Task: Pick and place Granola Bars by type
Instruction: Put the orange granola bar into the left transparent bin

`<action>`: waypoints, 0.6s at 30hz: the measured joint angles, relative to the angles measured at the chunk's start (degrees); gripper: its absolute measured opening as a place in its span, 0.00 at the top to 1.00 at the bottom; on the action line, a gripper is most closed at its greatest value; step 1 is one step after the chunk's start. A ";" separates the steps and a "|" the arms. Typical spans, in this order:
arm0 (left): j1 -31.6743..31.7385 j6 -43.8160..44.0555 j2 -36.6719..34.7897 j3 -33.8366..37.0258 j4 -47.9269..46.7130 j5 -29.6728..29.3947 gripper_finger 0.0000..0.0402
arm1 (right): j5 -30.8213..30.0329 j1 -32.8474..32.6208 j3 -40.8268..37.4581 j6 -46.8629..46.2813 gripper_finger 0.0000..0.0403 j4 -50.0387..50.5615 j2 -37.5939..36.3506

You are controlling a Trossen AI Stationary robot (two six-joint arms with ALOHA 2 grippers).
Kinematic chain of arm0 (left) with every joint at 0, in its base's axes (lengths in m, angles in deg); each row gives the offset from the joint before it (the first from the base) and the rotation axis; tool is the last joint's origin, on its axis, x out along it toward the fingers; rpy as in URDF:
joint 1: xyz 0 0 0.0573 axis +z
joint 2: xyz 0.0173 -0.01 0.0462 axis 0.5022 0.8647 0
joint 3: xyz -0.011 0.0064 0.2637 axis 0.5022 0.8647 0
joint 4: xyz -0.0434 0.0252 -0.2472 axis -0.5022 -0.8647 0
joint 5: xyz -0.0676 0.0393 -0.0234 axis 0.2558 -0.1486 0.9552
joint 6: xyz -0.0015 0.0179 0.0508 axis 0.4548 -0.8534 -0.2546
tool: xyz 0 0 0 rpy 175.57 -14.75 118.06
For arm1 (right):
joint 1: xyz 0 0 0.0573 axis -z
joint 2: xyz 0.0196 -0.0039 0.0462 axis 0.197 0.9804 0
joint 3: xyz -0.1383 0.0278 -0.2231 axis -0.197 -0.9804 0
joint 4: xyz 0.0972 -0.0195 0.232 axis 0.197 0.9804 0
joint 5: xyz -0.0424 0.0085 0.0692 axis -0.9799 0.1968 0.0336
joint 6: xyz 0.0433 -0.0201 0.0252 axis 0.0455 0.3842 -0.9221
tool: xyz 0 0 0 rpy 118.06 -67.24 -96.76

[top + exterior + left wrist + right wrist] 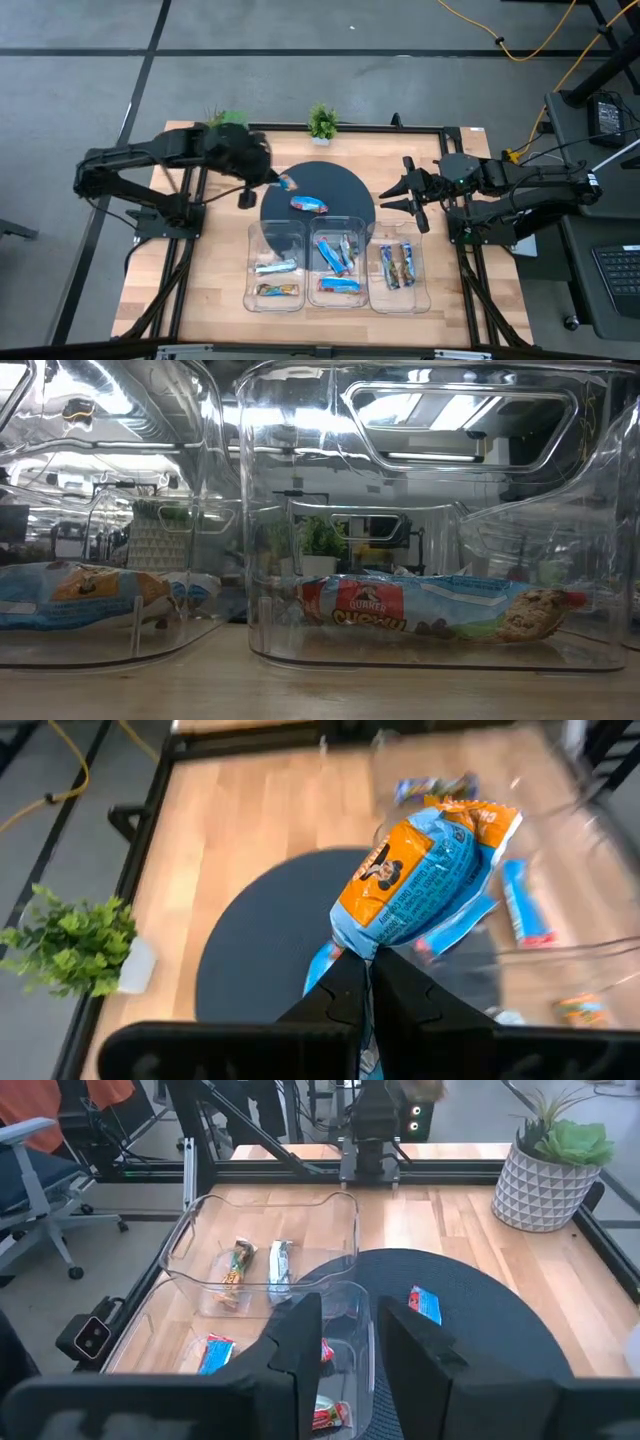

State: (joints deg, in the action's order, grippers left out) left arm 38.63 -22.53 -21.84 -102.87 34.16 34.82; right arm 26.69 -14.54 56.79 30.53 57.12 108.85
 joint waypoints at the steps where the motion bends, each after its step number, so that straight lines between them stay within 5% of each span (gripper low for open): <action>1: -0.66 0.93 -0.91 -0.06 0.02 0.00 0.99 | -0.04 0.00 0.00 0.08 0.74 0.00 0.00; 8: -4.68 5.42 -4.43 -0.07 0.23 -3.93 0.99 | -5.52 0.02 0.00 0.19 0.74 -0.01 0.00; 18: -12.96 14.05 -3.26 -0.08 0.92 -4.80 0.99 | -5.90 0.00 0.00 0.19 0.74 0.00 0.00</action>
State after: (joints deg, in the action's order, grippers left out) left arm 25.67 -8.49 -25.11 -102.95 35.07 30.01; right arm 20.79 -14.54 56.79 30.72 57.12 108.85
